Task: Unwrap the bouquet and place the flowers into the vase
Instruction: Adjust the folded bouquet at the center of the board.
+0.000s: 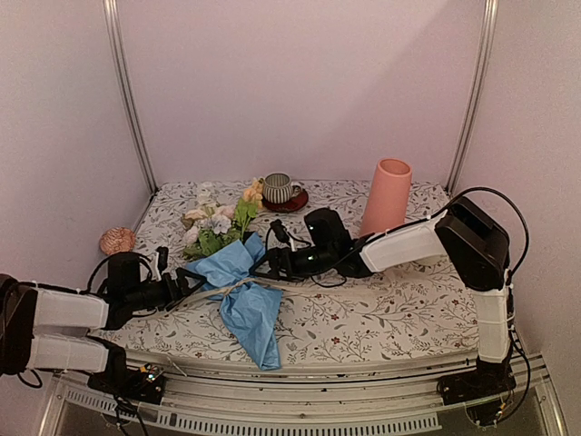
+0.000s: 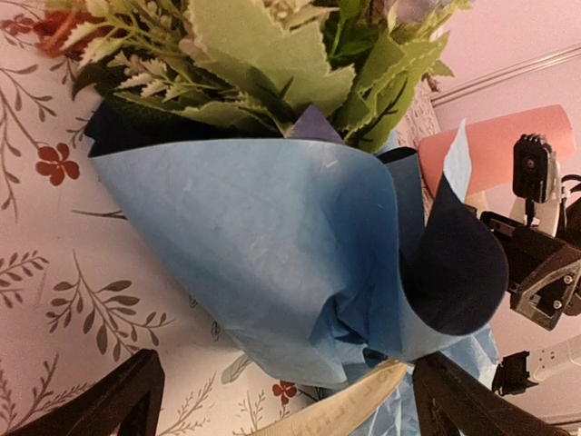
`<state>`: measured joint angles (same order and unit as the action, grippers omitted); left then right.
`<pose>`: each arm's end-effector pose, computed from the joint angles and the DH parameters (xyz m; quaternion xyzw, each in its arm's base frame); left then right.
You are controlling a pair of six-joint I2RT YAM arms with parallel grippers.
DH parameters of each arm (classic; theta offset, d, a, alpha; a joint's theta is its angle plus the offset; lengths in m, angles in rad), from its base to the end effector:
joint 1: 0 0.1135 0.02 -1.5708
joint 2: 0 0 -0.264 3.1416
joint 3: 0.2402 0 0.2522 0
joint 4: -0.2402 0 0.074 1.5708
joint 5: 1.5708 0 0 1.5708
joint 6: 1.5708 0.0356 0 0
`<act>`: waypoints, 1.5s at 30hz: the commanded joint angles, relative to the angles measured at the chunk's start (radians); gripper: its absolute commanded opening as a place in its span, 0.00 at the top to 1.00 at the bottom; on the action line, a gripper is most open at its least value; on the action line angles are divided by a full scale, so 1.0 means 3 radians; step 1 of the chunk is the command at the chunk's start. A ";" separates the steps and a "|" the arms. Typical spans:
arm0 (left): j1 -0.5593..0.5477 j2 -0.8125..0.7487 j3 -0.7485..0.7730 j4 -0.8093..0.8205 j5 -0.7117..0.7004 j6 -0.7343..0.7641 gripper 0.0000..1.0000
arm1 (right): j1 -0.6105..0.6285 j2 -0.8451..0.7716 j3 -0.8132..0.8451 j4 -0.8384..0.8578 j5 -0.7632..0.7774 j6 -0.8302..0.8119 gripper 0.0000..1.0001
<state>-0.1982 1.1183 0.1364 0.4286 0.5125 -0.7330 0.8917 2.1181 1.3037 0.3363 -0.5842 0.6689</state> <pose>0.1729 -0.0525 0.1254 -0.1042 0.8474 -0.4093 0.3216 0.2744 0.3712 0.1542 -0.2396 0.7965 0.5249 0.1805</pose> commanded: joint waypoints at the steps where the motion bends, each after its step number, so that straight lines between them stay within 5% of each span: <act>1: 0.0037 0.0214 0.0055 0.0504 0.0189 0.0056 0.02 | 0.0077 0.0134 0.0026 -0.0042 -0.0098 -0.0006 0.07; 21: -0.0025 0.1334 0.0469 0.1236 0.0683 -0.0023 0.07 | 0.0176 0.0128 -0.0137 -0.0119 -0.0271 -0.0061 0.10; 36: -0.0231 0.2072 0.0886 0.1764 0.0659 -0.0190 0.09 | 0.0053 -0.0305 -0.0471 -0.0425 0.0254 -0.0257 0.11; 45: -0.0245 0.1932 0.0998 0.1416 0.0522 0.0040 0.08 | 0.0039 -0.0557 -0.0349 -0.0806 0.0682 -0.0720 0.14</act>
<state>-0.2584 1.7481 0.4252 0.9028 0.7010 -0.7815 0.9077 2.0159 1.1694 0.1726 -0.4679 0.5549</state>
